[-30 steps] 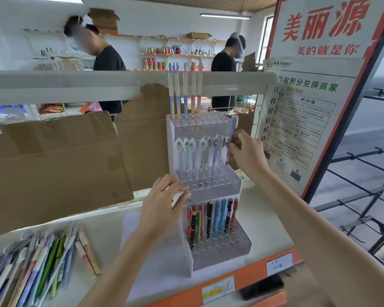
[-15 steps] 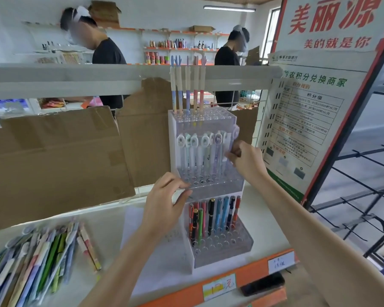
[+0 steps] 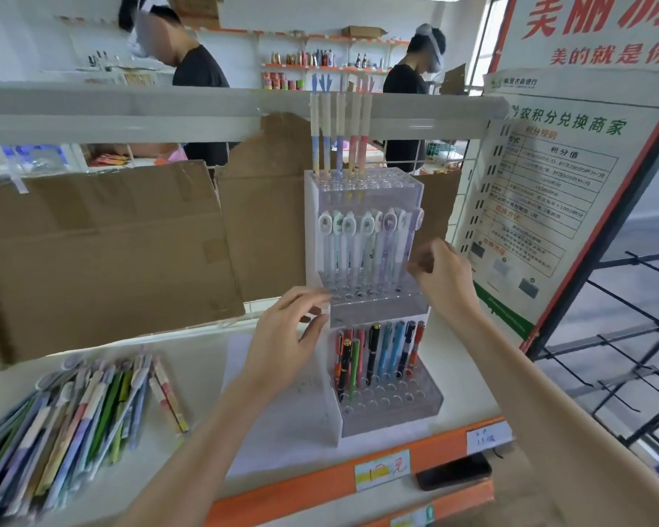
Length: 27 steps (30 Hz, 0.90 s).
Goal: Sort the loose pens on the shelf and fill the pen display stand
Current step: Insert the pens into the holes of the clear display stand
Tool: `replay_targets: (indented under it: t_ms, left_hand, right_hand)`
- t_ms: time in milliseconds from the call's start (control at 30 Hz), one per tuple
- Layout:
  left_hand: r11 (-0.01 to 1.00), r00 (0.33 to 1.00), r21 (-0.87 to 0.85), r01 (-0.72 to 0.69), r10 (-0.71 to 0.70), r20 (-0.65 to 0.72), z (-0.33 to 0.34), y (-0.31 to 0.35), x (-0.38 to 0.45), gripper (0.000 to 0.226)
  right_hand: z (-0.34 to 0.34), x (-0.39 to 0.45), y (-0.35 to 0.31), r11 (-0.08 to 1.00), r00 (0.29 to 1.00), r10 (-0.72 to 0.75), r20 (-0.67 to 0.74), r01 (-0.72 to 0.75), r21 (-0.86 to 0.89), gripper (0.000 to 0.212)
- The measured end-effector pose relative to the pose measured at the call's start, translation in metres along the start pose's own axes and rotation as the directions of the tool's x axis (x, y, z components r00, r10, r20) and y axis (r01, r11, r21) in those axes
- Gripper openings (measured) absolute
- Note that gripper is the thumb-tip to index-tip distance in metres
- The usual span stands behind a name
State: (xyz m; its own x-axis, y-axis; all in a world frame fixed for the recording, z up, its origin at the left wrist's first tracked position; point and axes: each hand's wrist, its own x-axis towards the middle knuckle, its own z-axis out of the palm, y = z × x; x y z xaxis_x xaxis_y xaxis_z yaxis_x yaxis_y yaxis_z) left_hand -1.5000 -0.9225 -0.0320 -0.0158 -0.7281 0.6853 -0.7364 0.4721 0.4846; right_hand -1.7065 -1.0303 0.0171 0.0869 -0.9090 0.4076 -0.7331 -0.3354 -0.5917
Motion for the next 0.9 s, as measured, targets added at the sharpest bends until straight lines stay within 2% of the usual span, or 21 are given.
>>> replay_targets:
  t_ms: [67, 167, 267, 367, 433, 533, 600, 667, 700, 733, 800, 900]
  left_hand:
    - [0.999, 0.999, 0.028, 0.039, -0.040, 0.030, -0.006, -0.008, -0.011, 0.023]
    - [0.983, 0.984, 0.130, 0.131, -0.145, 0.103, -0.018, -0.024, -0.039, 0.018]
    - [0.939, 0.946, 0.238, 0.250, -0.289, 0.148, -0.038, -0.044, -0.071, 0.013]
    - [0.861, 0.889, 0.334, 0.384, -0.442, 0.118, -0.064, -0.059, -0.095, 0.008]
    - [0.812, 0.866, 0.372, 0.450, -0.499, 0.041, -0.080, -0.067, -0.111, 0.008]
    - [0.707, 0.826, 0.457, 0.540, -0.549, -0.127, -0.101, -0.080, -0.131, 0.008]
    - [0.561, 0.743, 0.531, 0.635, -0.632, -0.220, -0.111, -0.094, -0.137, 0.017]
    - [0.412, 0.626, 0.590, 0.694, -0.750, -0.213, -0.119, -0.107, -0.136, 0.036]
    - [0.366, 0.578, 0.607, 0.706, -0.792, -0.196, -0.119, -0.113, -0.135, 0.046]
    - [0.337, 0.548, 0.613, 0.715, -0.814, -0.192, -0.118, -0.116, -0.133, 0.056]
    - [0.297, 0.544, 0.640, 0.709, -0.808, -0.227, -0.110, -0.120, -0.129, 0.071]
    - [0.258, 0.626, 0.703, 0.663, -0.705, -0.332, -0.098, -0.118, -0.122, 0.081]
  right_hand:
    - [0.000, -0.020, -0.012, 0.996, 0.996, -0.087, -0.022, 0.087, -0.003, 0.012]
    - [0.014, -0.054, -0.043, 0.965, 0.961, -0.264, 0.078, 0.264, 0.013, 0.009]
    - [0.041, -0.086, -0.078, 0.910, 0.886, -0.413, 0.209, 0.394, 0.128, 0.010]
    - [0.081, -0.109, -0.106, 0.861, 0.793, -0.505, 0.341, 0.434, 0.265, 0.011]
    - [0.115, -0.118, -0.117, 0.877, 0.738, -0.479, 0.475, 0.392, 0.276, 0.014]
    - [0.160, -0.127, -0.130, 0.934, 0.679, -0.355, 0.643, 0.285, 0.214, 0.022]
    - [0.182, -0.129, -0.140, 0.960, 0.640, -0.266, 0.721, 0.244, 0.137, 0.028]
    - [0.202, -0.129, -0.149, 0.975, 0.615, -0.198, 0.763, 0.203, 0.090, 0.024]
    - [0.210, -0.130, -0.154, 0.981, 0.607, -0.172, 0.776, 0.176, 0.079, 0.014]
    - [0.215, -0.133, -0.160, 0.985, 0.600, -0.153, 0.785, 0.159, 0.070, 0.016]
    - [0.224, -0.137, -0.168, 0.981, 0.572, -0.156, 0.805, 0.185, 0.059, 0.023]
    - [0.225, -0.139, -0.173, 0.968, 0.509, -0.186, 0.840, 0.240, 0.069, 0.026]
